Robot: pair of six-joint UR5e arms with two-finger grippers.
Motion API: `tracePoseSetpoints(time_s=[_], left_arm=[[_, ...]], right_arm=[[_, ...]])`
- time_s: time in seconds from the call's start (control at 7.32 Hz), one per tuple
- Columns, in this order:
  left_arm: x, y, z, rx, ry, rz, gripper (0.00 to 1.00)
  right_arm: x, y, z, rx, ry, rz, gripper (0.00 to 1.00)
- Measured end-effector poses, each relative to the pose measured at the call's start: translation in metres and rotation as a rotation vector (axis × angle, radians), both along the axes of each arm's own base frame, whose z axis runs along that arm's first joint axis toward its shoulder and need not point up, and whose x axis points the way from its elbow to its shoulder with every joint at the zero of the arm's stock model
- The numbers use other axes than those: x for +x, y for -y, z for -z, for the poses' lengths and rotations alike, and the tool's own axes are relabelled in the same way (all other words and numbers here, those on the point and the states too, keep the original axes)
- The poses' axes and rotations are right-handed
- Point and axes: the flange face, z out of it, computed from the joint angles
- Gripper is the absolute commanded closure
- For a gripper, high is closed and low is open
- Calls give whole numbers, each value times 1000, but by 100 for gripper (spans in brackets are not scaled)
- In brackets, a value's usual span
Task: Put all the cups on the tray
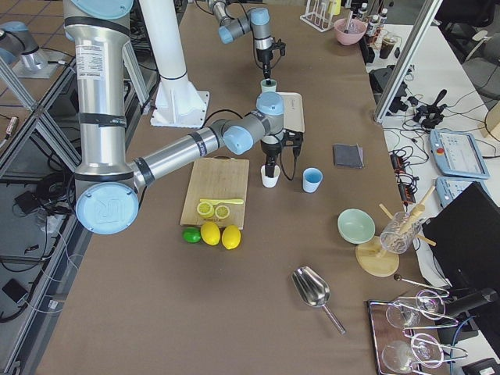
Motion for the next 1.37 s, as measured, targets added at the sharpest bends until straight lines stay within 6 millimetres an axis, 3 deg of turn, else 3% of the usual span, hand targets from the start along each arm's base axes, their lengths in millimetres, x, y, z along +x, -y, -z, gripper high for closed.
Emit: tracePoseSetpoints(time_s=[0.41, 0.68, 0.82, 0.96, 1.23, 1.37], left_arm=[[11, 6, -8, 10, 32, 23, 100], [13, 8, -11, 10, 40, 23, 71], [14, 8, -12, 11, 42, 23, 26], [14, 8, -11, 17, 41, 20, 2], [-2, 15, 2, 58, 25, 22, 2], [-27, 31, 13, 69, -1, 26, 2]], right_arm=[[-6, 5, 7, -5, -16, 2, 0], [-11, 2, 6, -5, -22, 10, 0], [-18, 1, 4, -3, -31, 18, 0], [-24, 0, 1, -3, -40, 26, 0], [-35, -1, -5, -8, -52, 43, 0], [-40, -2, -8, -10, -58, 50, 3]])
